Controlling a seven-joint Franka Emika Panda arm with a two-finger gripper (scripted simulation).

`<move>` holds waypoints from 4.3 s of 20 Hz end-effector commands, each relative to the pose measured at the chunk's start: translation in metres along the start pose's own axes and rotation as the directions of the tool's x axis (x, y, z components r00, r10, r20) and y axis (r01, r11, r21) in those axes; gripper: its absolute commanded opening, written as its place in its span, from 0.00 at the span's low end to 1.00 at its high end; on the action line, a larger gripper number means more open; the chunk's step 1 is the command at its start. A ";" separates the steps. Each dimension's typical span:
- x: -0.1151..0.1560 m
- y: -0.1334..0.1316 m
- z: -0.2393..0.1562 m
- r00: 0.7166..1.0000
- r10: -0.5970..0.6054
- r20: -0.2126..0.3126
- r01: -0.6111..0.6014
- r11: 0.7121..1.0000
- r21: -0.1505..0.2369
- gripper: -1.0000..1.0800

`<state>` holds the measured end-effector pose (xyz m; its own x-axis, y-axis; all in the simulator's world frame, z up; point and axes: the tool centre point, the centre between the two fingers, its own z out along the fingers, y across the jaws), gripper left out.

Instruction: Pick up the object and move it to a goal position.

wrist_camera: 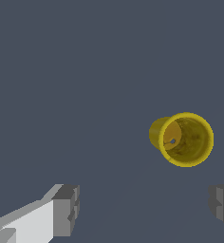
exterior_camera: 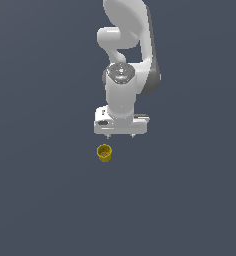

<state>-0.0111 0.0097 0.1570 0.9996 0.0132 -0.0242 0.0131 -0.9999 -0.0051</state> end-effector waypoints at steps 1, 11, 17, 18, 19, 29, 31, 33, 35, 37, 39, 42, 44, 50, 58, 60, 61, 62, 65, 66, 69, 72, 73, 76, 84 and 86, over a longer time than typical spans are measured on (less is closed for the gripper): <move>0.000 0.000 0.000 1.000 0.000 0.000 0.000 1.000 0.000 0.96; 0.000 0.022 -0.009 1.000 0.019 -0.010 -0.019 0.999 -0.034 0.96; 0.000 0.020 -0.009 1.000 0.019 -0.009 -0.019 0.999 -0.032 0.96; 0.000 0.021 -0.008 1.000 0.017 -0.009 -0.017 0.999 -0.032 0.96; 0.000 0.022 -0.008 1.000 0.014 -0.009 -0.014 0.999 -0.032 0.96; 0.010 0.041 0.017 0.998 -0.058 -0.013 0.057 0.998 -0.024 0.96; 0.013 0.047 0.025 0.997 -0.082 -0.014 0.081 0.996 -0.021 0.96; 0.016 0.054 0.034 0.994 -0.105 -0.016 0.105 0.994 -0.018 0.96; 0.018 0.060 0.041 0.992 -0.125 -0.018 0.125 0.992 -0.015 0.96; 0.019 0.064 0.047 0.990 -0.142 -0.019 0.142 0.990 -0.013 0.96; 0.021 0.068 0.052 0.988 -0.155 -0.021 0.155 0.988 -0.012 0.96; 0.022 0.072 0.057 0.985 -0.169 -0.022 0.169 0.986 -0.010 0.96; 0.022 0.074 0.059 0.985 -0.174 -0.023 0.174 0.985 -0.009 0.96; 0.022 0.074 0.063 0.985 -0.172 -0.022 0.172 0.985 -0.010 0.96; 0.022 0.074 0.099 0.984 -0.175 -0.023 0.175 0.985 -0.009 0.96; 0.022 0.075 0.106 0.984 -0.175 -0.023 0.175 0.985 -0.009 0.96; 0.022 0.075 0.108 0.984 -0.175 -0.023 0.175 0.985 -0.009 0.96; 0.023 0.074 0.109 0.984 -0.175 -0.023 0.175 0.984 -0.009 0.96; 0.023 0.074 0.110 0.984 -0.175 -0.023 0.175 0.984 -0.009 0.00; 0.023 0.074 0.110 0.984 -0.175 -0.023 0.175 0.984 -0.009 0.00; 0.023 0.074 0.110 0.984 -0.175 -0.023 0.175 0.984 -0.009 0.00; 0.023 0.074 0.110 0.984 -0.175 -0.023 0.175 0.984 -0.009 0.00; 0.023 0.074 0.110 0.984 -0.175 -0.023 0.175 0.984 -0.009 0.00; 0.023 0.075 0.109 0.984 -0.175 -0.023 0.175 0.985 -0.009 0.00; 0.014 0.082 0.092 0.984 -0.175 -0.023 0.175 0.985 -0.009 0.00; 0.010 0.085 0.084 0.984 -0.175 -0.023 0.175 0.985 -0.009 0.00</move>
<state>0.0001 -0.0719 0.0655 0.9821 0.1883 -0.0019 0.1883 -0.9821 -0.0006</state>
